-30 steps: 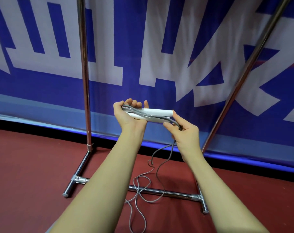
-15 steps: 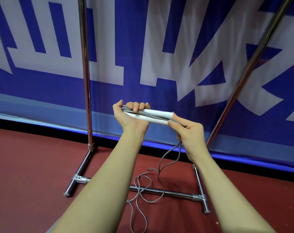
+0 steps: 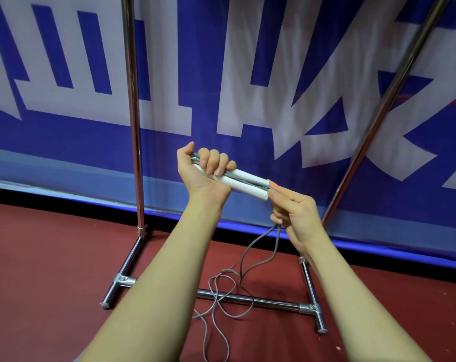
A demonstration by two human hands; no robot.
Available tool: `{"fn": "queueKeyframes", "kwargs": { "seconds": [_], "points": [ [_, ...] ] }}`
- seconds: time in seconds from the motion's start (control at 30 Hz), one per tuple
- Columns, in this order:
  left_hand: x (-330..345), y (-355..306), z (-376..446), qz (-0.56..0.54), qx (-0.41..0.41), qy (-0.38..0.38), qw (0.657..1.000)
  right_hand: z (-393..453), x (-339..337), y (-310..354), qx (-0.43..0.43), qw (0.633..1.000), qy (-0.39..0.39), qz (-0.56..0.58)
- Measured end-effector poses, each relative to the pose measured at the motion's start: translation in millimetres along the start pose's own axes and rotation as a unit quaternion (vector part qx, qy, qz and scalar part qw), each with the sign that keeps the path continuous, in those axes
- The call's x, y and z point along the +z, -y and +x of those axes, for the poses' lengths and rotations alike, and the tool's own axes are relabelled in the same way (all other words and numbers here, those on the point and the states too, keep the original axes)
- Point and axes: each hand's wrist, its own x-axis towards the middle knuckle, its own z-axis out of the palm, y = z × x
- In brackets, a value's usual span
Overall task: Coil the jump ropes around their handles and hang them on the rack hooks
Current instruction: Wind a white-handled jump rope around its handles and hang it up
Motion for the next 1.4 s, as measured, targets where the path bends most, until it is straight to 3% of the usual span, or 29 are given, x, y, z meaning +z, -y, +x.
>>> {"fn": "queueKeyframes", "kwargs": {
  "seconds": [0.1, 0.27, 0.43, 0.57, 0.7, 0.93, 1.13, 1.2, 1.27, 1.3, 1.33, 1.4],
  "points": [
    [-2.9, 0.6, -0.8, 0.011, -0.001, -0.005, 1.000, 1.2, -2.1, -0.5, 0.004, 1.000, -0.008, -0.014],
    [-3.4, -0.1, -2.0, 0.055, 0.014, -0.020, 0.998, 3.8, -4.6, 6.8, -0.003, 0.987, 0.027, -0.156],
    [-1.1, 2.3, -3.9, 0.103, 0.014, -0.010, 0.995, -0.4, 8.7, 0.2, -0.015, 0.972, 0.063, -0.226],
    [-4.7, -2.5, -3.5, 0.067, 0.006, -0.004, 0.998, 1.4, 9.0, 1.4, 0.009, 0.989, 0.061, -0.135],
    [-7.4, -5.8, -3.8, 0.055, 0.005, 0.006, 0.998, -2.0, 12.3, 6.3, 0.022, 0.981, 0.112, -0.154],
    [-6.5, -5.0, -9.4, 0.039, -0.006, -0.008, 0.999, -6.5, 15.9, 8.1, -0.002, 0.991, 0.060, -0.124],
    [-5.7, -2.1, -10.4, 0.083, -0.024, -0.060, 0.994, -8.8, 12.5, 6.4, -0.012, 0.993, 0.020, -0.119],
    [-10.2, -4.7, -8.8, 0.148, -0.009, -0.077, 0.986, -8.4, 7.1, 6.8, -0.011, 0.990, 0.002, -0.138],
    [-16.4, -5.9, -8.6, 0.333, 0.057, -0.080, 0.938, -8.2, 0.6, 7.5, -0.015, 0.984, -0.019, -0.174],
    [-20.9, -6.0, -10.0, 0.460, 0.114, -0.053, 0.879, -8.1, -2.5, 7.3, -0.018, 0.980, -0.029, -0.195],
    [-27.5, -6.1, -11.0, 0.581, 0.182, -0.002, 0.793, -8.1, -5.2, 6.8, -0.021, 0.976, -0.035, -0.215],
    [-40.5, -10.0, -11.0, 0.750, 0.292, 0.140, 0.577, -8.3, -8.0, 5.5, -0.025, 0.968, -0.033, -0.248]
  ]
}}
